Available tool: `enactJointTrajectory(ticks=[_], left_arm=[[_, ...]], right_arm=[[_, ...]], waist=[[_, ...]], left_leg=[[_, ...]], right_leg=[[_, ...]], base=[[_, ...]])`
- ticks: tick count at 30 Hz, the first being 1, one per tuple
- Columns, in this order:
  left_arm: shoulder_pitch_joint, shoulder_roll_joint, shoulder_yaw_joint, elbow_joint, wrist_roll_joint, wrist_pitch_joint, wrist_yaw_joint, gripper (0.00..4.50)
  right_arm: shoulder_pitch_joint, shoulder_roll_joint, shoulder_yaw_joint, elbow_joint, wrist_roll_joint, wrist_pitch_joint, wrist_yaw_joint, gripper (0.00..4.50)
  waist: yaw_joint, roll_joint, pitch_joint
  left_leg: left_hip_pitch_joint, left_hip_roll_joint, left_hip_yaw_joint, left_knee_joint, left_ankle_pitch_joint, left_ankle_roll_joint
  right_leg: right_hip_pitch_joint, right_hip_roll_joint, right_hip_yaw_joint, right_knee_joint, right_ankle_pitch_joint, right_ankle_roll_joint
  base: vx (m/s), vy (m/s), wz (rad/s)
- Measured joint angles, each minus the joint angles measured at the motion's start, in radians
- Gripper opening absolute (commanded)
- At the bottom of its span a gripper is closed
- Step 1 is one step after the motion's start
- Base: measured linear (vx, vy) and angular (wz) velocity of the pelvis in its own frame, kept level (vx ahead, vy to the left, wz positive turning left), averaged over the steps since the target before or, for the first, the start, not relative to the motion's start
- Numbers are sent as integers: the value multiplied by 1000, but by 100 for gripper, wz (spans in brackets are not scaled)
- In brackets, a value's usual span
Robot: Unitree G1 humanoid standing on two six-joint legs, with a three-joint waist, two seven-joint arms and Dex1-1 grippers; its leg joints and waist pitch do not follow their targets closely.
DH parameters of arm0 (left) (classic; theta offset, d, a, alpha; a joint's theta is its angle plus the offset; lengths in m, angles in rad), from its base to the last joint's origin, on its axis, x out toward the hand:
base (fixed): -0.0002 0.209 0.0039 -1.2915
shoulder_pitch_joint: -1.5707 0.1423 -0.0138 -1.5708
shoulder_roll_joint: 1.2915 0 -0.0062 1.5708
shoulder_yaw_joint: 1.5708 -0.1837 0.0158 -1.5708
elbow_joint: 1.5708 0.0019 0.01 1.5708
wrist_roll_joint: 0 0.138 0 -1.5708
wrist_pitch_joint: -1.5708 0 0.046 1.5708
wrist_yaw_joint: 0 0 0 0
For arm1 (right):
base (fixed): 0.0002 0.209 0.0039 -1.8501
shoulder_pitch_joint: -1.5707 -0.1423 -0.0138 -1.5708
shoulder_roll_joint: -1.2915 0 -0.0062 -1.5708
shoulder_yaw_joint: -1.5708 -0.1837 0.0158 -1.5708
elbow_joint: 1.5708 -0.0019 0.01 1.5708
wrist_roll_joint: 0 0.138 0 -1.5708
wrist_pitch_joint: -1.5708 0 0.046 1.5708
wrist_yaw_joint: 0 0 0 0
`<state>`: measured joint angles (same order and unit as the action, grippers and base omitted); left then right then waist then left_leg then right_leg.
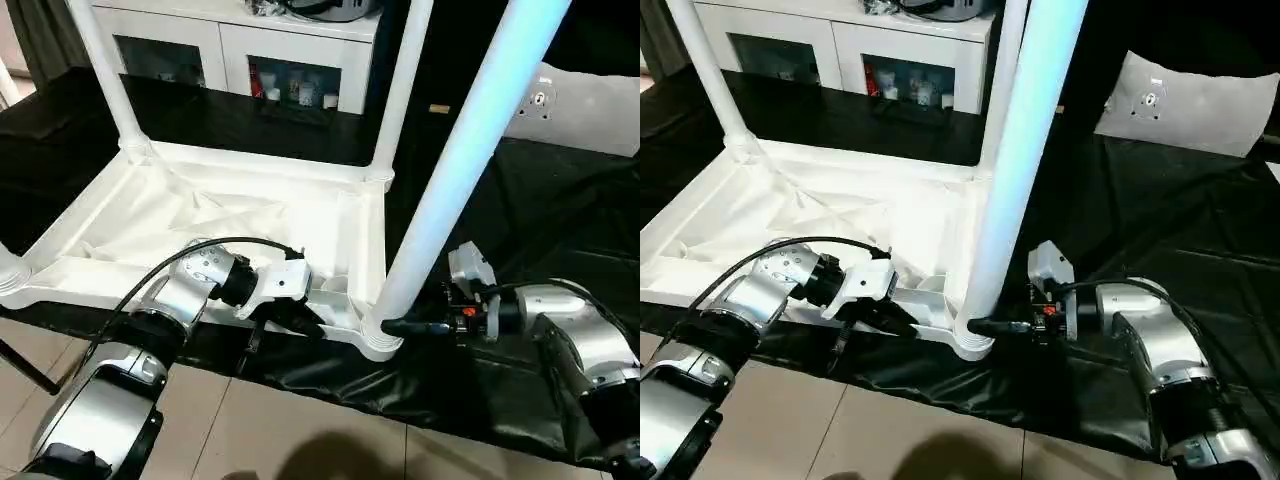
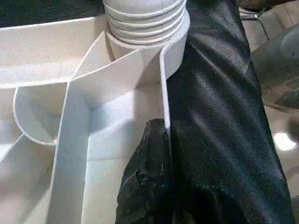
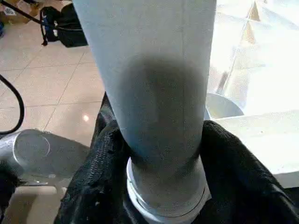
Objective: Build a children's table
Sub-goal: Rotate leg to tighten
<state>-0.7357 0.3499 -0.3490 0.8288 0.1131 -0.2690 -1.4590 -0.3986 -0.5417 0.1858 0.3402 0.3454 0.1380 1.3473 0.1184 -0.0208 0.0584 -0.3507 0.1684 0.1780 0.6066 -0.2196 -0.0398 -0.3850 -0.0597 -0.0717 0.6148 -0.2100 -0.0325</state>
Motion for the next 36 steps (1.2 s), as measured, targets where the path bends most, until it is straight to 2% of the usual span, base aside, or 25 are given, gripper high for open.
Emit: enactJointTrajectory(ticks=[7, 11, 14, 16, 17, 19, 21, 22, 26, 30, 31, 34, 35, 36], left_arm=[[0, -4, 2, -4, -5, 35, 4, 0], [0, -39, 19, -7, -20, 129, 29, 0], [-3, -49, 27, -5, -19, 197, 58, 0], [-7, -52, 38, 4, -14, 241, 98, 0], [-15, -54, 45, 11, -3, 261, 135, 0], [-27, -74, 59, 26, 12, 303, 213, 0], [-46, -112, 67, 53, 19, 339, 285, 0], [-64, -141, 75, 76, 22, 366, 352, 0], [-97, -198, 92, 125, 23, 404, 493, 0], [-135, -245, 99, 166, 44, 424, 621, 0], [-139, -251, 99, 167, 47, 427, 631, 0], [-146, -257, 97, 167, 54, 423, 638, 0], [-148, -257, 96, 166, 57, 418, 638, 0], [-148, -256, 92, 164, 57, 411, 637, 0]], right_arm=[[-4, 5, -2, 16, -3, -9, 15, 192], [50, 3, -30, -56, 6, 72, -33, 191], [84, 28, -50, -102, 8, 118, -116, 191], [99, 78, -70, -114, -2, 137, -214, 191], [104, 117, -85, -114, -10, 144, -281, 191], [104, 192, -115, -111, -35, 164, -428, 191], [99, 239, -149, -102, -48, 185, -533, 190], [80, 284, -173, -90, -70, 201, -626, 190], [27, 368, -200, -51, -114, 211, -831, 190], [-37, 461, -238, 8, -153, 207, -1021, 190], [-42, 466, -247, 14, -153, 205, -1031, 246], [-42, 481, -261, 14, -151, 183, -1043, 246], [-41, 484, -265, 12, -148, 176, -1045, 276], [-37, 482, -268, 7, -145, 173, -1044, 286]], waist=[[1, 0, -1], [21, 2, -1], [22, 2, -3], [16, 1, -3], [7, -1, -4], [-16, -2, -2], [-30, -5, -1], [-37, -5, 1], [-60, -3, 3], [-67, -3, 5], [-66, -3, 6], [-63, -5, 6], [-62, -4, 6], [-60, -4, 6]], left_leg=[[0, 0, 0, 0, 0, 0], [1, 0, 0, 1, 0, 0], [3, 0, 1, 1, 2, -1], [5, 0, 1, -1, 4, -7], [11, 0, 1, -3, 5, -9], [17, 0, 1, -5, 7, -11], [20, 0, 1, -6, 7, -11], [19, -1, 0, -7, 7, -11], [16, 0, -1, -11, 8, -10], [14, -2, 0, -11, 9, -8], [13, -3, 0, -11, 9, -8], [13, -5, 1, -11, 9, -5], [12, -5, 1, -13, 9, -5], [12, -5, 1, -16, 9, -5]], right_leg=[[0, 0, 0, 0, 0, 0], [1, 0, 0, 0, 0, -1], [4, 0, 0, 1, 1, -2], [7, 0, 0, 0, 2, -3], [7, 0, 0, 0, 1, -1], [11, -1, 0, -4, 1, 1], [14, -1, -1, -8, 1, 2], [13, -1, -2, -11, 0, 2], [14, -1, -6, -27, 1, 1], [13, -1, -3, -30, 2, -1], [13, -1, -3, -31, 4, -4], [12, -2, 2, -33, 26, -6], [11, -2, 2, -33, 28, -7], [10, -1, 1, -33, 28, -7]], base=[[0, 0, 0], [0, 0, 0], [0, 0, 0], [-51, -4, -2], [0, 0, 0], [0, 0, 0], [-29, 5, -4], [0, 0, 0], [0, 0, 0], [0, 0, 0], [0, 0, 0], [0, 0, 0], [50, -13, 0], [50, -13, 0]])
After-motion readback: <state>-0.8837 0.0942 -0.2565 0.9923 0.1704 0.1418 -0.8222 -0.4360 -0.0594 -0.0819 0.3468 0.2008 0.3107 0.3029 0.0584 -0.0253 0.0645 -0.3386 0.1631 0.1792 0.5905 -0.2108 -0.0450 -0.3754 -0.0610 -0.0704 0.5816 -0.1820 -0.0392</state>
